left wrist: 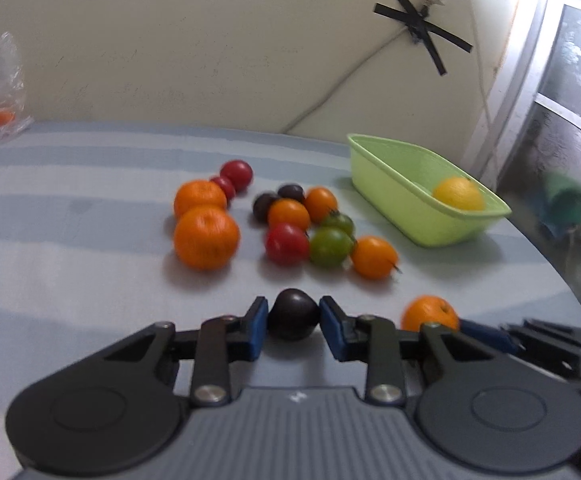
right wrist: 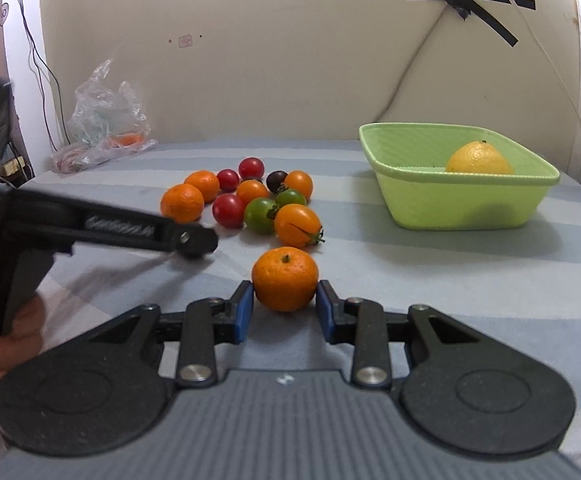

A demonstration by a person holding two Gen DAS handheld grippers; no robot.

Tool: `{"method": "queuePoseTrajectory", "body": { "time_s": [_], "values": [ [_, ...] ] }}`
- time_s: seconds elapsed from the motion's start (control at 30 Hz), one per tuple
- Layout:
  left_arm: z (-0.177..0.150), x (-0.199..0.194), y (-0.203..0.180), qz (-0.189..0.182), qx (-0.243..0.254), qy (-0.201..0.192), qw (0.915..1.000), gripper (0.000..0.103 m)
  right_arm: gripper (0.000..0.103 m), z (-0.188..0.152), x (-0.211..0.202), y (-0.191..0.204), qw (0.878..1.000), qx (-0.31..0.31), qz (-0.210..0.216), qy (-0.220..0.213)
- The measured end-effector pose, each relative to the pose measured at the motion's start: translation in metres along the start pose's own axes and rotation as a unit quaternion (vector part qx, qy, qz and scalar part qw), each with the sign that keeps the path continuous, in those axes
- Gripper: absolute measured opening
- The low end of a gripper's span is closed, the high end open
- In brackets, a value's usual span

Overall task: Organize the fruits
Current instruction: 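Grasp a tangerine with the right gripper while the left gripper grasps a dark cherry tomato, then carry both fruits over the green basket and open both grippers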

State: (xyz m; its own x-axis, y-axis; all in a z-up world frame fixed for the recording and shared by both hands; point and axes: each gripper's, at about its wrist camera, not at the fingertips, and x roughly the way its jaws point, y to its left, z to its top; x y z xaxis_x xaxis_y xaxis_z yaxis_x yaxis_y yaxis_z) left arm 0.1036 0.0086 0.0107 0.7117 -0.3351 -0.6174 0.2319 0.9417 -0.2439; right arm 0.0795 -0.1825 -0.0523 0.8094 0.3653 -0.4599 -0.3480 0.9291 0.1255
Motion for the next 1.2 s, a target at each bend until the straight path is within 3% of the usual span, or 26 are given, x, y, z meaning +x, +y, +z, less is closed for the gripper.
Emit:
{"method": "queuePoseTrajectory", "body": {
  "time_s": [0.17,0.3,0.47,0.53,0.73,0.77,0.8,0.93,1.07,1.2],
  "values": [
    [-0.015,-0.017,-0.022,-0.046,0.011,0.007,0.9989,0.029,0.037,-0.01,-0.017,0.0,1.0,0.006,0.006,-0.003],
    [-0.021,-0.019,-0.045,-0.08,0.033,0.0,0.9963,0.029,0.037,-0.022,-0.038,-0.003,0.999,0.0,-0.031,-0.018],
    [-0.02,-0.001,-0.067,-0.082,0.066,0.024,0.9941,0.029,0.037,-0.032,-0.043,-0.013,0.999,-0.004,-0.044,-0.007],
    [-0.01,0.0,-0.072,-0.101,0.064,0.027,0.9924,0.029,0.037,-0.028,-0.045,-0.018,0.999,0.006,-0.05,-0.013],
    [0.054,0.015,-0.088,-0.111,0.071,-0.022,0.991,0.029,0.035,0.005,-0.043,-0.046,0.993,0.023,-0.078,-0.084],
    [0.065,0.021,-0.091,-0.11,0.072,-0.027,0.9909,0.029,0.027,0.013,-0.04,-0.051,0.991,0.023,-0.083,-0.098],
    [0.077,0.031,-0.092,-0.112,0.07,-0.027,0.9908,0.029,0.022,0.021,-0.034,-0.057,0.99,0.025,-0.089,-0.107],
    [0.118,0.08,-0.091,-0.127,0.049,0.002,0.9907,0.03,0.022,0.047,-0.007,-0.077,0.988,0.039,-0.09,-0.119],
    [0.126,0.113,-0.088,-0.102,0.031,0.022,0.994,0.029,0.022,0.055,0.011,-0.091,0.985,0.043,-0.108,-0.124],
    [0.113,0.106,-0.085,-0.116,0.04,0.012,0.9924,0.029,0.025,0.041,-0.016,-0.119,0.981,0.104,-0.095,-0.133]
  ]
}}
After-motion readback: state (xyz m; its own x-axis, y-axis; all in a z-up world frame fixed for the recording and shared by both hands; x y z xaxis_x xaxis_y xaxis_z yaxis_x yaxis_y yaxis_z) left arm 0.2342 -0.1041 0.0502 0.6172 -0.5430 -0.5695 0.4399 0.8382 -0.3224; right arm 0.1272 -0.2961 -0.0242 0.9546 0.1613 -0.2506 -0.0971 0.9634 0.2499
